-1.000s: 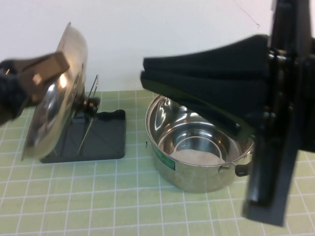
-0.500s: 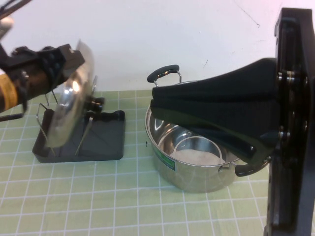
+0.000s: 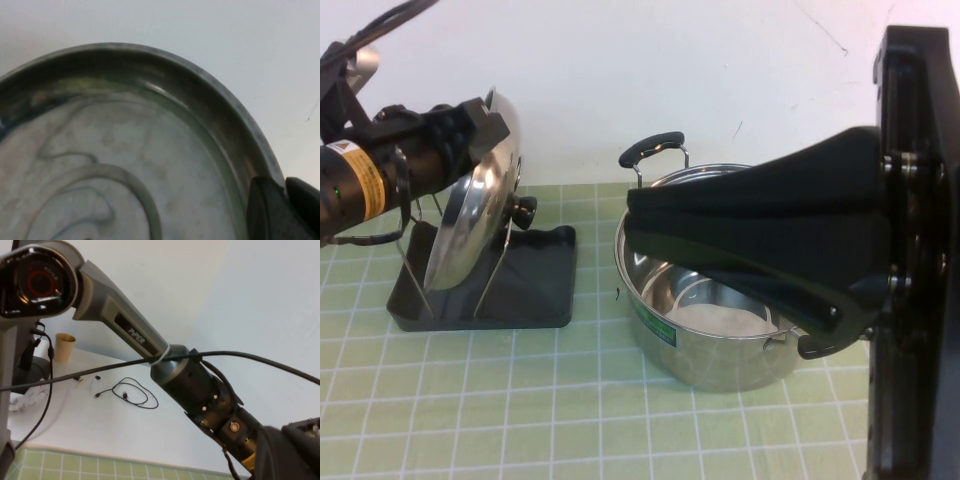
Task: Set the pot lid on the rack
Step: Place the pot lid on the pot rack
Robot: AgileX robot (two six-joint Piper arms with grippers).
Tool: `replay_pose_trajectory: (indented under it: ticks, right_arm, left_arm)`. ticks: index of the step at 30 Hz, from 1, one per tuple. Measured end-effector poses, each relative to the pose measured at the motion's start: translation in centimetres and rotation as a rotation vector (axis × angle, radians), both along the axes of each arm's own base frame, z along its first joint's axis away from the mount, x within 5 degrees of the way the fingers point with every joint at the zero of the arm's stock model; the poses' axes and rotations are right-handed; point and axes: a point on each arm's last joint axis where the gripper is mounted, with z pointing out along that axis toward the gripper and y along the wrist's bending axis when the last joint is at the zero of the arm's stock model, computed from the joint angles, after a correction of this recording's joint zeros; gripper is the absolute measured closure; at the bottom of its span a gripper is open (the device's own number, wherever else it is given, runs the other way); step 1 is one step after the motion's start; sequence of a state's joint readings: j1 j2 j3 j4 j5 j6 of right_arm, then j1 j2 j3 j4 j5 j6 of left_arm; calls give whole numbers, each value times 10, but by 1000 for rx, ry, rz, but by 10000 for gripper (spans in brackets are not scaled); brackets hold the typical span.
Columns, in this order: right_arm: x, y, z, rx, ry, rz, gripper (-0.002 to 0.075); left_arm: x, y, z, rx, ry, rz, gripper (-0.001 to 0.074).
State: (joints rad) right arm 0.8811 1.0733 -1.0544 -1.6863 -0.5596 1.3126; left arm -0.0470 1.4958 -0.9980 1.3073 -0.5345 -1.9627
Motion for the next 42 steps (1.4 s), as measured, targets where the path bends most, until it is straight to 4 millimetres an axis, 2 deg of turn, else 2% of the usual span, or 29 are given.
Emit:
replay_pose_trajectory:
  ticks: [3, 5, 7, 11, 14, 22, 33, 37, 42]
  right_arm:
    - [0, 0, 0, -1, -1, 1, 727]
    - [0, 0, 0, -1, -1, 1, 727]
    - [0, 0, 0, -1, -1, 1, 727]
    - [0, 0, 0, -1, -1, 2, 727]
    - [0, 0, 0, -1, 3, 4, 727]
    - [0, 0, -1, -17, -8, 2, 727]
    - [2, 0, -2, -22, -16, -19, 727]
    - [2, 0, -2, -30, -26, -22, 727]
    - [3, -1, -3, -41, -43, -36, 727]
  left_arm:
    - [2, 0, -5, 32, -6, -9, 712]
    - [3, 0, -7, 61, -13, -19, 659]
    - [3, -1, -7, 80, -20, -30, 534]
    - [4, -1, -5, 110, -38, -45, 231]
    - [6, 0, 1, 147, -67, -69, 145]
    - [10, 12, 22, 213, -118, -116, 138]
    - [8, 14, 13, 291, -57, -194, 140]
    - [10, 18, 11, 324, -53, -169, 140]
    - [6, 33, 31, 348, -108, -79, 140]
